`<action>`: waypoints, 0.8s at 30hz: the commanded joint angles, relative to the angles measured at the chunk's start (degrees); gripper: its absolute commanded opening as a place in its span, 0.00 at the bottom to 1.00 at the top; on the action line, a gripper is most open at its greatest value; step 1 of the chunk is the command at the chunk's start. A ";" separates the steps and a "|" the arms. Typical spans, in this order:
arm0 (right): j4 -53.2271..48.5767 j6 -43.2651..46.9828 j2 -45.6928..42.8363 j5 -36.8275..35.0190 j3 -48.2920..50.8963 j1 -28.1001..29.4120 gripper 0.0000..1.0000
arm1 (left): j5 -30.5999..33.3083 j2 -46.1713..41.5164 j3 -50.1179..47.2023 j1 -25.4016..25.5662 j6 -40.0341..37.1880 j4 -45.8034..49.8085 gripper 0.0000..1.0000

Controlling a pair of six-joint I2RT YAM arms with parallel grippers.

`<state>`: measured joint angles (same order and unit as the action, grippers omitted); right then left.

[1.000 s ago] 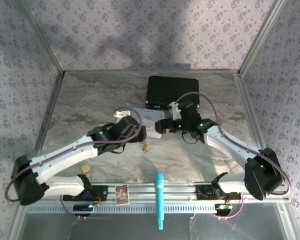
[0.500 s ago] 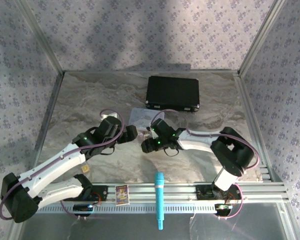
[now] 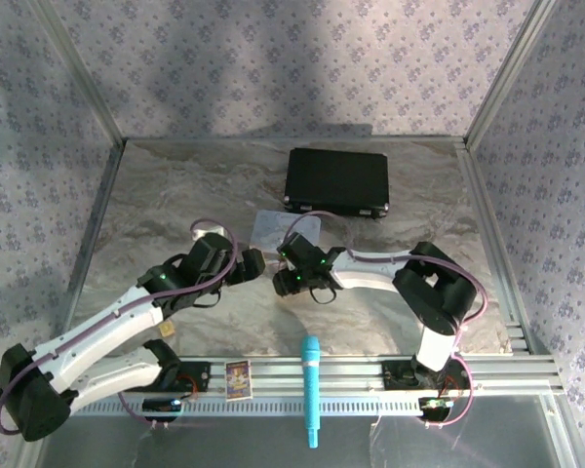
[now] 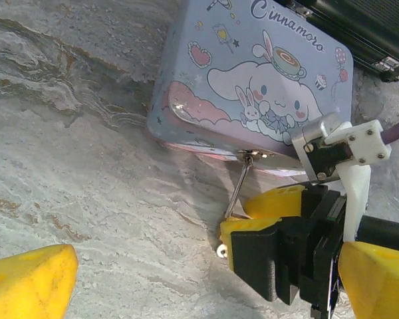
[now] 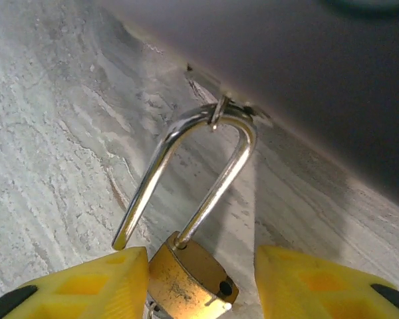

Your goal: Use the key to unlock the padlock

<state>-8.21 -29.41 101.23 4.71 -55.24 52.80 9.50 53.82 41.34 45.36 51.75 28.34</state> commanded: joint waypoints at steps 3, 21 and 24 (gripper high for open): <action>-1.42 -0.93 2.24 -1.36 0.92 1.20 0.34 | 2.12 -0.87 -0.23 -0.20 -0.02 0.93 1.00; 29.51 -13.91 -7.07 13.78 22.13 -6.16 0.05 | 9.35 14.00 12.68 3.48 -40.71 -0.31 0.92; 33.74 -15.78 -7.65 15.07 24.96 -7.15 0.04 | 11.47 21.37 18.16 7.40 -50.96 0.26 0.91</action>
<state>23.40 -39.86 93.58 16.78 -33.85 46.76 17.69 70.76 55.18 49.82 15.94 27.92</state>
